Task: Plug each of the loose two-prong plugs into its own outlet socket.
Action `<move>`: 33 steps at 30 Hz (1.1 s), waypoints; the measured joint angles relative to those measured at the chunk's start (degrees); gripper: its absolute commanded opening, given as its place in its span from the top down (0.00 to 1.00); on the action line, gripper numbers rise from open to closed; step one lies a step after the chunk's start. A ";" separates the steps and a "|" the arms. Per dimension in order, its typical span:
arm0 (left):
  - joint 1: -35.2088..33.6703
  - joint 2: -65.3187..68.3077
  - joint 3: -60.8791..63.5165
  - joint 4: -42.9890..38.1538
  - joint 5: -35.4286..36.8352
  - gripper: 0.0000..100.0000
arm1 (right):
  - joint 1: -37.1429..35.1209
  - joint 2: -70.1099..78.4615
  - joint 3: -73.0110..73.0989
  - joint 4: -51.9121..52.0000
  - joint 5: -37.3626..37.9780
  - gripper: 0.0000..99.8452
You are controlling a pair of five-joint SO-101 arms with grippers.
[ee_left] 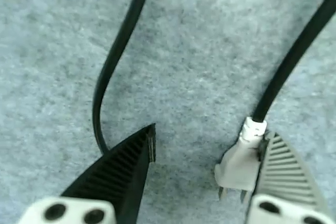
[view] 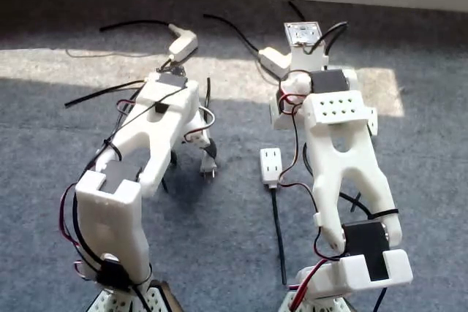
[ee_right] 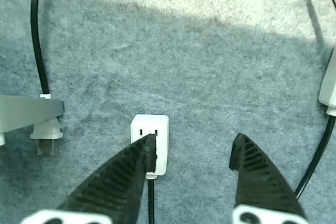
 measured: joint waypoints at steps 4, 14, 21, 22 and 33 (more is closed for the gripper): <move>-2.73 0.44 -2.90 3.52 -0.09 0.70 | 0.00 0.00 0.00 0.00 0.00 0.77; -14.24 0.44 -6.95 6.24 -2.55 0.70 | 0.00 0.00 0.00 0.00 0.00 0.77; -11.43 0.44 -11.34 11.60 -3.43 0.70 | 0.00 0.00 0.00 0.00 0.00 0.77; -10.11 0.44 -11.34 11.60 -3.43 0.70 | 0.00 0.00 0.00 0.00 0.00 0.77; -2.46 2.81 -8.97 10.11 -3.60 0.70 | -0.09 0.00 0.00 0.00 0.00 0.77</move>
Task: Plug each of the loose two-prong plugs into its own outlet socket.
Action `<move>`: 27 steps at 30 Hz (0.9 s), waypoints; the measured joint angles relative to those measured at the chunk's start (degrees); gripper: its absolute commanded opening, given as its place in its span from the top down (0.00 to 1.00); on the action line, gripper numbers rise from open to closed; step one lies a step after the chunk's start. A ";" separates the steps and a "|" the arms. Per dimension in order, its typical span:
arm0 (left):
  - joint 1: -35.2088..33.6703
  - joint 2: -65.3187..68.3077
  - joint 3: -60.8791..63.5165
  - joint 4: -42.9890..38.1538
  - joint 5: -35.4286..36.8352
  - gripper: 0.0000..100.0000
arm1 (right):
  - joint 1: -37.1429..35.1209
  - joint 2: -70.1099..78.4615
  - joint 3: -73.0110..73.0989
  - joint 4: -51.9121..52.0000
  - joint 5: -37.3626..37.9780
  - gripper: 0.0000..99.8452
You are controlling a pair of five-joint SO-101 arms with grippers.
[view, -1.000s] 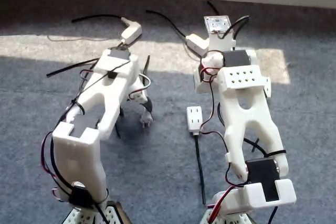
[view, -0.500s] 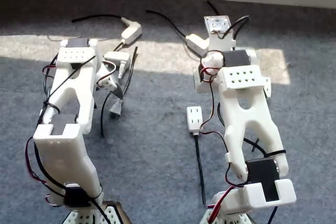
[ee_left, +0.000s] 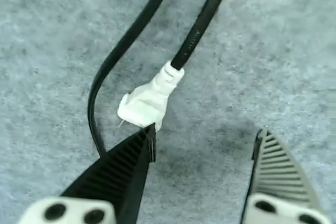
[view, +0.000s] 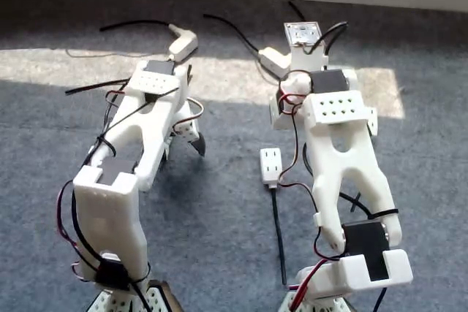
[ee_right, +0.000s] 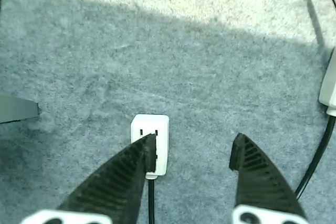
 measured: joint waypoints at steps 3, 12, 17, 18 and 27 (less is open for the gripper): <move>-1.05 1.76 -0.44 -0.88 -2.73 0.70 | 0.00 0.00 0.00 0.00 0.00 0.77; -8.79 3.25 -4.40 -1.41 -4.57 0.71 | 0.00 0.00 0.00 0.00 0.00 0.77; -9.14 3.60 -4.57 -1.41 -8.53 0.85 | 0.00 0.00 0.00 0.00 0.00 0.77; -9.14 3.78 -4.57 -1.41 -9.32 0.89 | 0.00 0.00 0.00 0.00 0.00 0.77; -8.97 3.78 -4.57 -1.49 -10.55 0.97 | 0.00 0.00 0.00 0.00 0.00 0.77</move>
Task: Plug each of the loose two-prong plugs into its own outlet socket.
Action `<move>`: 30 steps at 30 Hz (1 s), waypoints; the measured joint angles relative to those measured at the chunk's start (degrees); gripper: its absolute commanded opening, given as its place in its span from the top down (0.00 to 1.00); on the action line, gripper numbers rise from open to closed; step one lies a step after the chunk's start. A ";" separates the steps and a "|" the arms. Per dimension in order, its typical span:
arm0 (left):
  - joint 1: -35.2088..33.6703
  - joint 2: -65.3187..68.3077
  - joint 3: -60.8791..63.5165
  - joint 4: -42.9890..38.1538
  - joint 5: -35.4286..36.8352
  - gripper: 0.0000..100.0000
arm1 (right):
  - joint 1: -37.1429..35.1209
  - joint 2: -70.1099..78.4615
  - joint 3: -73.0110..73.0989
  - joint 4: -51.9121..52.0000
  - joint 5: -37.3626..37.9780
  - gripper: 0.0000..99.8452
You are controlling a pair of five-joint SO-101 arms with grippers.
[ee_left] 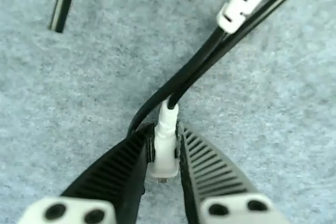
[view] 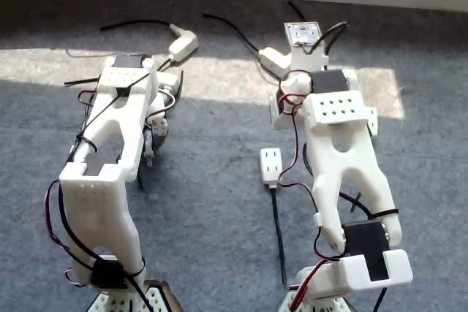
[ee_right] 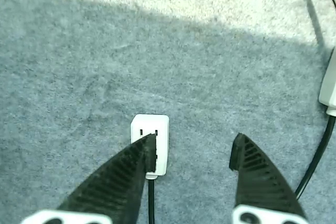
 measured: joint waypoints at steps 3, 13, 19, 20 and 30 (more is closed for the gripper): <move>0.00 0.00 0.00 0.00 0.00 0.97 | 0.00 0.00 0.00 0.00 0.00 0.77; 6.95 0.00 -6.51 0.09 0.09 0.99 | 0.00 0.00 0.00 0.00 0.00 0.77; 13.36 0.00 -16.53 0.35 0.00 0.99 | 2.90 0.00 0.26 -2.11 0.00 0.77; 13.80 0.00 -18.20 0.44 0.00 0.99 | 3.87 0.00 0.26 -3.16 0.00 0.77; 14.77 0.00 -30.42 6.33 5.80 0.99 | 7.82 6.77 0.26 -6.68 0.00 0.77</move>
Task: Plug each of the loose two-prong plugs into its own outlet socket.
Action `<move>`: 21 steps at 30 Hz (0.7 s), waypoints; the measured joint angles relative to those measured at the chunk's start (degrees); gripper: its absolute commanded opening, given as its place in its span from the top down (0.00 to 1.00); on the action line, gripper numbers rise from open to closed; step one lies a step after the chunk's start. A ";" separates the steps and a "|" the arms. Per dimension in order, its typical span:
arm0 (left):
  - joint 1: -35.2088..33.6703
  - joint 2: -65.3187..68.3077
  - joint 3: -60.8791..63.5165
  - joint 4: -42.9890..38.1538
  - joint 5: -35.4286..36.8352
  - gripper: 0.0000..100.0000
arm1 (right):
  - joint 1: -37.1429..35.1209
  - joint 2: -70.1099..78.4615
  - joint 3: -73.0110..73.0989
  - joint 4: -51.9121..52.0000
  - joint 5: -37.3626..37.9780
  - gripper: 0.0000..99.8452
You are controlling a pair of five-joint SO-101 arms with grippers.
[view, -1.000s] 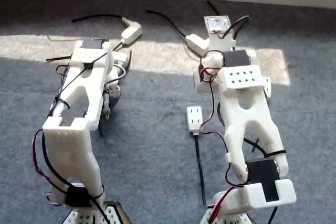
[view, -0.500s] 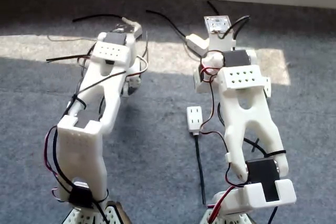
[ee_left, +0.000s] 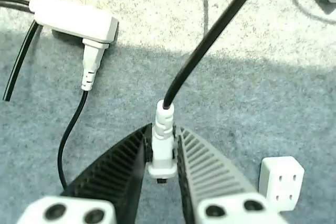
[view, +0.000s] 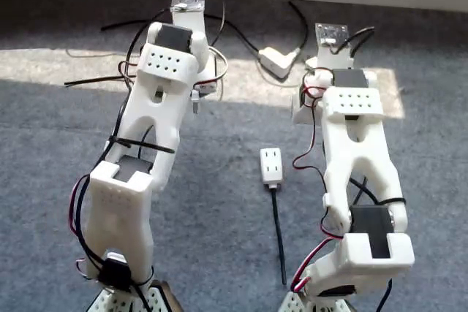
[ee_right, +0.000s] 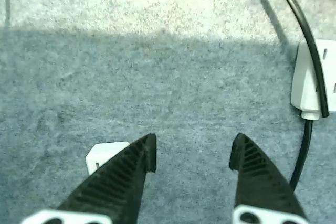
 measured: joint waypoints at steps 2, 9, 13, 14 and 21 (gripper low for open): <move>0.00 -1.14 -1.58 4.13 0.35 0.99 | 0.00 1.58 -0.26 -0.35 0.00 0.77; 0.00 -18.02 7.21 7.03 0.97 0.99 | 0.00 3.34 -0.26 -0.53 0.00 0.77; 0.00 -32.44 16.35 7.03 8.00 0.99 | 0.00 3.34 -0.26 -0.53 0.00 0.77; 0.00 -36.57 18.99 6.07 9.49 0.99 | 0.00 3.34 -0.26 -0.53 0.00 0.77; 0.00 -60.13 52.22 -19.78 13.89 0.99 | -2.90 3.34 -0.26 0.44 0.00 0.80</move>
